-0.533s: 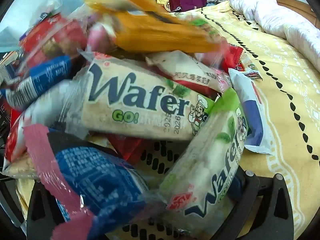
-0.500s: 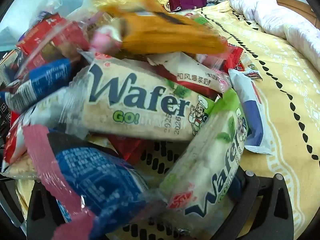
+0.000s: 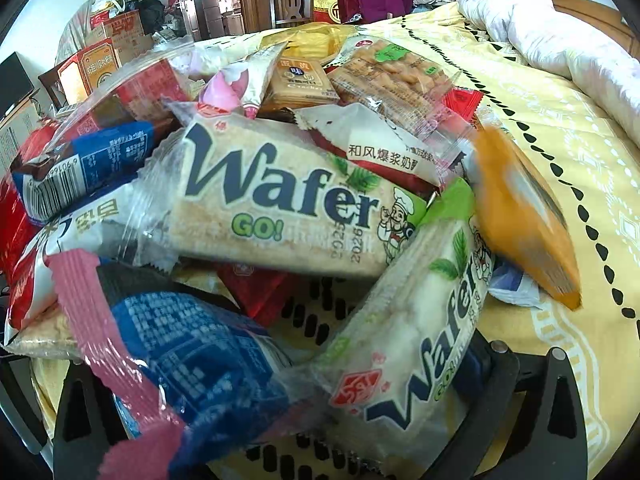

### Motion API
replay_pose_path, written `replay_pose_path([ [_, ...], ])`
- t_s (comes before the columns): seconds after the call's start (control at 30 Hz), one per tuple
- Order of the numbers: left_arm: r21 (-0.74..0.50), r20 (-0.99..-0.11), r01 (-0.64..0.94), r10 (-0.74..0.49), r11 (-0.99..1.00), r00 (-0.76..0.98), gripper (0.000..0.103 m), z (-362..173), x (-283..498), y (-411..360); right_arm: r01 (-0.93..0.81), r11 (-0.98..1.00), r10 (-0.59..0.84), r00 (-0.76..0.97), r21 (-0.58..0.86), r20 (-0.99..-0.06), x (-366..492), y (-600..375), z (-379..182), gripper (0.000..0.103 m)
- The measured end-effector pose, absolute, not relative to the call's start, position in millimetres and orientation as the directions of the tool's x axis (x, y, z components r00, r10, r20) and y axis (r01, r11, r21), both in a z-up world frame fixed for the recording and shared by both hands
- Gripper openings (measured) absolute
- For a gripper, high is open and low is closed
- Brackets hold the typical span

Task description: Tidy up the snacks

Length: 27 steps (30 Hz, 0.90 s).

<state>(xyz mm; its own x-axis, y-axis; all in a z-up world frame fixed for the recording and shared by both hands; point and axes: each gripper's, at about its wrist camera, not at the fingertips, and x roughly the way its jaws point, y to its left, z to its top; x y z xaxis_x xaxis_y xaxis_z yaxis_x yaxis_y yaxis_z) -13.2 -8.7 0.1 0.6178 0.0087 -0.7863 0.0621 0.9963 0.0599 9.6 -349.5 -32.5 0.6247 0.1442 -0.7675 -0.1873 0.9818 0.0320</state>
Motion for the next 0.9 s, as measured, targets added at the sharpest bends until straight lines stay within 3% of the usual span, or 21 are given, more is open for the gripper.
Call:
replay_pose_path([
  [0.9, 0.061, -0.786, 0.062, 0.01, 0.996, 0.618, 0.103, 1.2, -13.5, -9.9, -0.183, 0.983, 0.136, 0.639, 0.022, -0.757, 10.5, -346.8, -35.8, 0.103],
])
